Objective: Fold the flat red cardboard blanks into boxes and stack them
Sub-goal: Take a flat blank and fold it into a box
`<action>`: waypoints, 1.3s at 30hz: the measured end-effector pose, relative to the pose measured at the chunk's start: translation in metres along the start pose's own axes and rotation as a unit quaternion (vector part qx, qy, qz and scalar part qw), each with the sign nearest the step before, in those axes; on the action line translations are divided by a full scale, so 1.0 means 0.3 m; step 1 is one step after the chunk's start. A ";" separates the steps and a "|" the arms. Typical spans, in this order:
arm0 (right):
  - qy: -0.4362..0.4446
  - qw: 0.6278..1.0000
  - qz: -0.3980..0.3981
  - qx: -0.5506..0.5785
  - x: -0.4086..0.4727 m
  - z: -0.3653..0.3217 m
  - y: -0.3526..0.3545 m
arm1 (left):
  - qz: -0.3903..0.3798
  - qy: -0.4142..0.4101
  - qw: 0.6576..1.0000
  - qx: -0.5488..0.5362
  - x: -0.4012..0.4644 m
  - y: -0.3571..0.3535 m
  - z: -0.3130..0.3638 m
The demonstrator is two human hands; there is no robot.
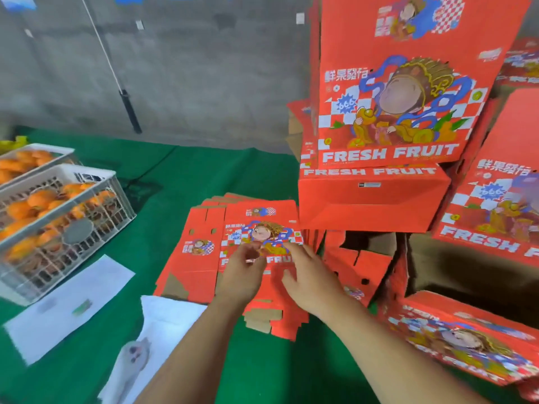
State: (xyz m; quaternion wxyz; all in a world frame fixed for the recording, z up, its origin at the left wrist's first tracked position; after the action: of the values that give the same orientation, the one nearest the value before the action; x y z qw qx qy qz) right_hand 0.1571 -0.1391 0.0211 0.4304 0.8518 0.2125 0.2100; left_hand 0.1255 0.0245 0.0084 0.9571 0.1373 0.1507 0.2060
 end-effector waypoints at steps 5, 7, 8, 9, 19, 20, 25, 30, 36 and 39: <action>-0.170 0.977 -0.098 0.083 0.021 0.093 -0.255 | 0.004 0.128 0.991 0.037 0.107 0.225 -0.237; -0.241 0.961 -0.078 0.111 0.029 0.131 -0.315 | 0.034 0.156 0.981 0.114 0.169 0.317 -0.304; -0.274 0.953 -0.056 0.115 0.033 0.153 -0.333 | 0.049 0.170 0.971 0.163 0.203 0.359 -0.330; -0.302 0.947 -0.034 0.104 0.036 0.178 -0.346 | 0.059 0.187 0.956 0.219 0.240 0.397 -0.351; -0.390 0.908 0.098 0.119 0.060 0.277 -0.395 | 0.052 0.254 0.921 0.291 0.538 0.581 -0.484; -0.397 0.902 0.108 0.129 0.054 0.274 -0.393 | 0.061 0.260 0.914 0.307 0.545 0.591 -0.479; -0.445 0.855 0.127 0.235 0.036 0.258 -0.391 | 0.038 0.237 0.951 0.194 0.568 0.612 -0.463; -0.471 0.779 0.169 0.379 0.020 0.245 -0.359 | 0.016 0.255 0.935 0.247 0.594 0.645 -0.483; -0.432 0.795 0.246 0.348 0.028 0.226 -0.280 | -0.036 0.290 0.953 0.081 0.571 0.686 -0.472; -0.424 0.797 0.234 0.362 0.019 0.184 -0.268 | -0.068 0.261 0.963 0.017 0.539 0.687 -0.417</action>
State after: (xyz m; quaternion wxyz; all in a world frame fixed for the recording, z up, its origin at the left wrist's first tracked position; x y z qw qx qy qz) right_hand 0.1769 -0.1282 -0.0740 0.0757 0.9730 -0.1364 -0.1701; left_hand 0.1503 0.3009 -0.0768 0.8937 0.0845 0.4079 0.1669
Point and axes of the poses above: each hand's wrist, its own x-axis towards the middle knuckle, its own y-axis out of the back of the hand, z = x × y, the point moved 4 cm from there along x, towards the middle knuckle, and after that the axes turned 11 degrees about y, right-handed, at the moved point
